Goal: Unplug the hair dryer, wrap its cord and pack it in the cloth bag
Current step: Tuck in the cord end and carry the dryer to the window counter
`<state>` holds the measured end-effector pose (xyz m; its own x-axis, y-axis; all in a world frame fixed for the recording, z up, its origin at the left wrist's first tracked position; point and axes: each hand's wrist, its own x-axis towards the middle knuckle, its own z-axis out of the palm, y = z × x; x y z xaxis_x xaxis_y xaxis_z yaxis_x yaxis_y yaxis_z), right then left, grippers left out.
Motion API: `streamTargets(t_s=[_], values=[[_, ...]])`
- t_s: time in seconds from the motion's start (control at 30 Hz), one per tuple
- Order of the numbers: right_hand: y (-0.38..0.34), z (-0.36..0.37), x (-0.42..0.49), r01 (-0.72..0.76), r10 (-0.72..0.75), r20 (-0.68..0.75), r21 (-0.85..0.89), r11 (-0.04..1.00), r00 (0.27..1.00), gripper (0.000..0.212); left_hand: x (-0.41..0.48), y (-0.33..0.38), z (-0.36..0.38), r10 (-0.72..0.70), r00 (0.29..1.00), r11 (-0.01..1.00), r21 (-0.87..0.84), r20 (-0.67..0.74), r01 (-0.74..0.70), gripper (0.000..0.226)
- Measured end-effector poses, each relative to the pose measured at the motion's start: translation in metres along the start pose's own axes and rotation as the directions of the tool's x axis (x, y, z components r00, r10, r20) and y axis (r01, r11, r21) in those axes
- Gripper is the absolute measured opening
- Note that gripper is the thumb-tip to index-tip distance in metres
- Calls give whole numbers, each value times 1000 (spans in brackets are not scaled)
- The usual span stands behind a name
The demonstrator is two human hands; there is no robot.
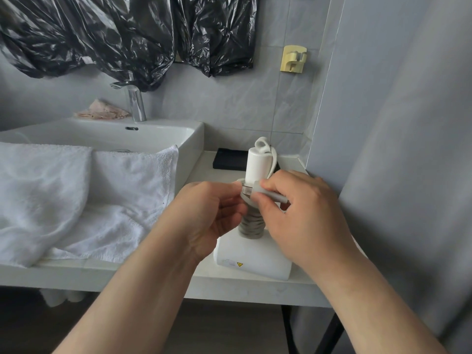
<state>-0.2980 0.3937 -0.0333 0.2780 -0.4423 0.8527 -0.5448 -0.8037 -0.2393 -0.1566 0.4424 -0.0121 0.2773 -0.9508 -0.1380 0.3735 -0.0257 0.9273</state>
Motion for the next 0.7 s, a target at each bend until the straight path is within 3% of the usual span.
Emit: streamTargets(t_s=[0.27, 0.37, 0.47, 0.6, 0.7], values=[[9, 5, -6, 164, -159, 46, -157, 974, 986, 20, -1, 8, -1, -106, 994, 988, -114, -5, 105, 15], [10, 7, -8, 205, -205, 19, -208, 957, 978, 27, -1, 8, -3, -90, 996, 993, -79, -24, 88, 10], [10, 9, -7, 237, -247, -7, -252, 938, 969, 24, 0, 7, -5, -68, 996, 997, -22, -49, 67, 19], [9, 10, -9, 267, -283, -19, -277, 923, 959, 23, 1, 8, -3, -86, 994, 996, 26, -65, 88, 9], [8, 10, -10, 282, -301, -23, -283, 917, 953, 22, 3, 9, -2, -72, 995, 993, 90, -70, 78, 15]])
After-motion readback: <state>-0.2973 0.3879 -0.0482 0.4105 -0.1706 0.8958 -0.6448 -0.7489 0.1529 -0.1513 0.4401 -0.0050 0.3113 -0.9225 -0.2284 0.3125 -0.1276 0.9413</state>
